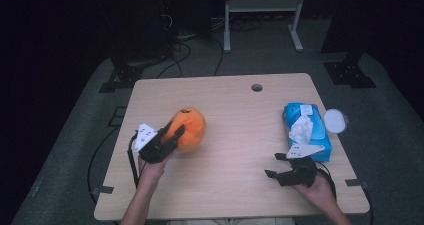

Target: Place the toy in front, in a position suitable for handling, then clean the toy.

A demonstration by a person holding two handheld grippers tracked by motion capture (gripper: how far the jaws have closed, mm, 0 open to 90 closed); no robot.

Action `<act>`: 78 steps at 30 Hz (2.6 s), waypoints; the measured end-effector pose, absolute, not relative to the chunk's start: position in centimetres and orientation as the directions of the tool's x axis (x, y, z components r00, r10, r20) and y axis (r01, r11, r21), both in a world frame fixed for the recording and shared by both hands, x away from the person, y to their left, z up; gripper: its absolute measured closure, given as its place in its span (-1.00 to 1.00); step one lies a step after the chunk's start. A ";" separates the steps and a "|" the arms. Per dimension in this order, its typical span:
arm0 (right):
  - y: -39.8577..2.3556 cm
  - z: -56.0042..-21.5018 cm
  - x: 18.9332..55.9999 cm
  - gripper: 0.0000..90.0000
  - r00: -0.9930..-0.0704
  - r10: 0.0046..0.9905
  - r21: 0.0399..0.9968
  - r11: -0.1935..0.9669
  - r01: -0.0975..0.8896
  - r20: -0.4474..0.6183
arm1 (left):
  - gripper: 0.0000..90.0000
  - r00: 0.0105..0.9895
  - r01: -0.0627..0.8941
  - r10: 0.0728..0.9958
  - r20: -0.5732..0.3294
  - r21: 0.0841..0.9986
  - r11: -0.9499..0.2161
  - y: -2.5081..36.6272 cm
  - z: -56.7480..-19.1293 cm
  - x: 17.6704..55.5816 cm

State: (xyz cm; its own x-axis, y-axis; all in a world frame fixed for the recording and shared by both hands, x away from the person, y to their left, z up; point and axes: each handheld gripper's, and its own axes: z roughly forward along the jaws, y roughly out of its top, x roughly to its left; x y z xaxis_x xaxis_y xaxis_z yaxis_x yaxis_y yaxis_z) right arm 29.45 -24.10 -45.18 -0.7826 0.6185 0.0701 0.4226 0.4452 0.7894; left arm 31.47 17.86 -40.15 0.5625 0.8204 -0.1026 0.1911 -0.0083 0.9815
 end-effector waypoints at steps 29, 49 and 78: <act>-25.3 -42.4 29.2 -0.43 -0.694 0.718 0.877 0.370 0.306 -0.061 | -0.15 0.832 0.189 0.555 -0.006 0.944 -0.272 8.2 -44.8 29.3; -32.3 -41.1 30.4 -0.43 -0.462 0.886 0.933 0.200 0.298 -0.043 | -0.26 0.836 0.218 0.548 -0.029 0.934 -0.284 9.1 -44.9 29.5; -33.0 -42.5 35.7 0.89 -0.403 0.909 0.888 0.093 0.451 0.110 | -0.63 0.801 0.238 0.598 0.023 0.905 -0.353 10.6 -43.4 28.5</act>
